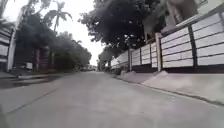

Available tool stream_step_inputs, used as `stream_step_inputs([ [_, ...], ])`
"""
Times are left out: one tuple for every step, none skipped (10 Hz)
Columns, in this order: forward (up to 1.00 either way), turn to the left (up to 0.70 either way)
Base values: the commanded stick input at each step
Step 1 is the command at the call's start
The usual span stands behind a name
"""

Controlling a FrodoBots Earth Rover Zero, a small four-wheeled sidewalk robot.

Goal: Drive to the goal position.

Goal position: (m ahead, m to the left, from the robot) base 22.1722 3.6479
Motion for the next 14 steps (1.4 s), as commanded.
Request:
stream_step_inputs([
  [0.50, 0.00],
  [0.50, 0.00],
  [0.50, 0.00],
  [0.50, 0.00],
  [0.50, 0.00],
  [0.50, 0.00],
  [0.50, 0.00],
  [0.50, 0.00],
  [0.50, 0.00],
  [0.50, 0.00],
  [0.50, 0.00],
  [0.50, 0.00],
  [0.50, 0.00],
  [0.50, 0.00],
])
